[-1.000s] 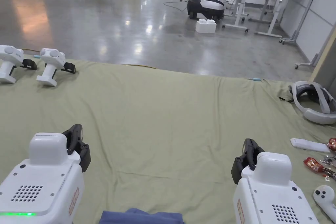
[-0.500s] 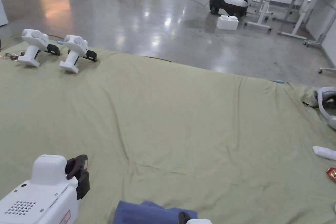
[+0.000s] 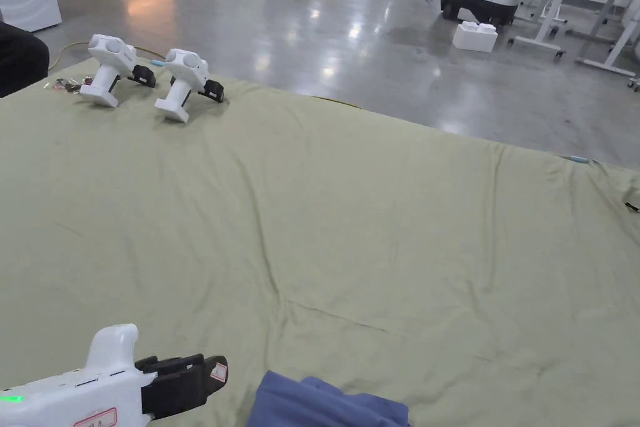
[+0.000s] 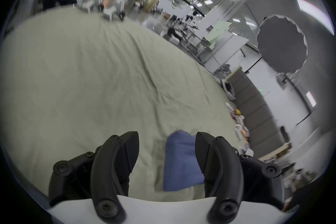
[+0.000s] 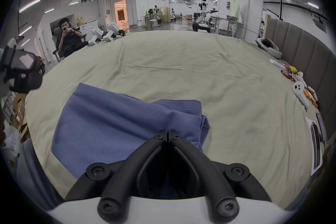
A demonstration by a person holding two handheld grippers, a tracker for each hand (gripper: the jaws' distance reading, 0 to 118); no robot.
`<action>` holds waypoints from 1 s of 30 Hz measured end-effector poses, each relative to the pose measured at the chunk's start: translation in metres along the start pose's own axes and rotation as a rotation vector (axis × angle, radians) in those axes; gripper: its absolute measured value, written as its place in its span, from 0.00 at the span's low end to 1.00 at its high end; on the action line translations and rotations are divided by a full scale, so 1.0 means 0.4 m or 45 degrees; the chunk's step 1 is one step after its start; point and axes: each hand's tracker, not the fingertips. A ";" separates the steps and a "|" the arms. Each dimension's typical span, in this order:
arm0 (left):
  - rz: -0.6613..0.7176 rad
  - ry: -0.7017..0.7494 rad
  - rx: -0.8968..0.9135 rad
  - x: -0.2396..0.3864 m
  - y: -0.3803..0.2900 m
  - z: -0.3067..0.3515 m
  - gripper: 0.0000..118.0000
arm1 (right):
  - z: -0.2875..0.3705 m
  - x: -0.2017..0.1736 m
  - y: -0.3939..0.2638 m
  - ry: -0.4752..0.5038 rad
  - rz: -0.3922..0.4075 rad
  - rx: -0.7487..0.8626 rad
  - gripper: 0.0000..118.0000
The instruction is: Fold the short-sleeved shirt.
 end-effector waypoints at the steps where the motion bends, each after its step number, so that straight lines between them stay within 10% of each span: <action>1: 0.051 -0.015 -0.059 -0.020 0.002 -0.020 0.63 | -0.002 0.003 -0.002 0.004 0.000 0.000 0.03; 16: 0.585 -0.467 -0.511 -0.062 -0.072 -0.243 0.59 | 0.013 0.001 0.008 0.034 0.014 -0.007 0.03; 24: 0.319 -0.435 -0.586 -0.036 -0.070 -0.329 0.54 | 0.011 0.004 0.008 0.034 0.023 -0.011 0.03; 30: 0.227 -0.402 -0.540 -0.018 -0.081 -0.304 0.26 | 0.014 0.004 0.015 0.042 0.016 -0.019 0.03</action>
